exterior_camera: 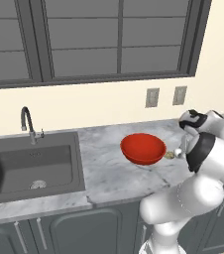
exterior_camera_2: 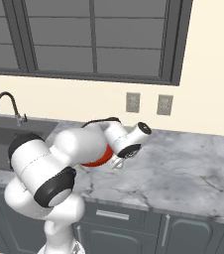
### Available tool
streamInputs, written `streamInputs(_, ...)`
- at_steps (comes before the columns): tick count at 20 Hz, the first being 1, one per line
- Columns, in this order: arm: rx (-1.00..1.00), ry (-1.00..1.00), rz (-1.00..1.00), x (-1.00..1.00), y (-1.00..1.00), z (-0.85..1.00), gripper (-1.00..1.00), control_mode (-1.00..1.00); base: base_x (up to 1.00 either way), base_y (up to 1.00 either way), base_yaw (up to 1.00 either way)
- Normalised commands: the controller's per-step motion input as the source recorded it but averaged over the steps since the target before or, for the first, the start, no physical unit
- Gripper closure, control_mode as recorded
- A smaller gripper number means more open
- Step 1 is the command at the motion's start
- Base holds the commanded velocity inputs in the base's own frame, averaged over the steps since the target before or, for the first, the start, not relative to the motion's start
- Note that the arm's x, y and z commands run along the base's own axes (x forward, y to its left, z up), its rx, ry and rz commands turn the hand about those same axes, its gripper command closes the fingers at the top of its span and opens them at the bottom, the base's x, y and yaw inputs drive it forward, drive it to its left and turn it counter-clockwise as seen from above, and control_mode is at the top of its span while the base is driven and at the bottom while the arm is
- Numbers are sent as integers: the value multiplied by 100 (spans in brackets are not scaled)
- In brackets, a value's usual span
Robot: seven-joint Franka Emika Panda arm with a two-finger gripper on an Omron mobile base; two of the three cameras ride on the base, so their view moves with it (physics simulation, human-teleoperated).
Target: Gather the eggs and milk located in the vicinity of the sink area and place them right next to the bowl.
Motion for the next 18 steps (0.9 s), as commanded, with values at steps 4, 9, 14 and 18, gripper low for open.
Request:
streamInputs(4,-1,-2,0,0,23,-11,100,-100,0,0,0)
streamInputs(9,-2,0,0,0,4,-18,100,-100,0,0,0)
streamInputs(14,-1,0,0,0,0,-15,100,-100,0,0,0)
streamInputs(18,-2,0,0,5,4,-25,100,-100,0,0,0)
